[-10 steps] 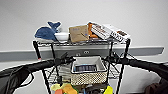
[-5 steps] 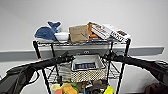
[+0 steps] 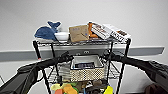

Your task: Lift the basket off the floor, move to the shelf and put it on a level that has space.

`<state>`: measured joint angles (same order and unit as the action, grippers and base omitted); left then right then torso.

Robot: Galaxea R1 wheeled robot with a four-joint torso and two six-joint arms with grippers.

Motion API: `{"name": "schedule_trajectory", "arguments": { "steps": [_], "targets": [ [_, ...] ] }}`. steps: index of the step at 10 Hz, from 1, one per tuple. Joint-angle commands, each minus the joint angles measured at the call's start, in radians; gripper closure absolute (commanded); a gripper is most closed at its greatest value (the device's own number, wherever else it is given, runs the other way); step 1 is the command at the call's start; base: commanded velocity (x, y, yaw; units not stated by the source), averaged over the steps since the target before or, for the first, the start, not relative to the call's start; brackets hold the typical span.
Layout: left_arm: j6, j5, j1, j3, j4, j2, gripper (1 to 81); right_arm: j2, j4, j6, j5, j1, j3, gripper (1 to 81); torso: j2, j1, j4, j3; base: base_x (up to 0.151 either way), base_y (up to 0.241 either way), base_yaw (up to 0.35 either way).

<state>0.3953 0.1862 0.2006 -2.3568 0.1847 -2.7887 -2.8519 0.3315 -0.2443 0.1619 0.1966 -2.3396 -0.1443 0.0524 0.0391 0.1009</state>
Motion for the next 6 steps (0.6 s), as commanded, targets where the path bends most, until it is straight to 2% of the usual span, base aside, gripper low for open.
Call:
{"name": "schedule_trajectory", "arguments": {
  "steps": [1, 6],
  "targets": [
    [-0.01, -0.05, -0.232, -0.024, -0.065, -0.009, 81.1, -0.006, -0.022, 0.0, -0.027, -0.191, -0.018, 81.1, 0.0, 0.0, 0.0, 0.0, 0.0, 0.0, 0.0],
    [-0.01, -0.033, -0.204, -0.021, -0.097, 0.017, 81.1, 0.007, -0.035, 0.002, -0.027, -0.17, -0.024, 81.1, 0.0, 0.0, 0.0, 0.0, 0.0, 0.0, 0.0]
  ]
}}
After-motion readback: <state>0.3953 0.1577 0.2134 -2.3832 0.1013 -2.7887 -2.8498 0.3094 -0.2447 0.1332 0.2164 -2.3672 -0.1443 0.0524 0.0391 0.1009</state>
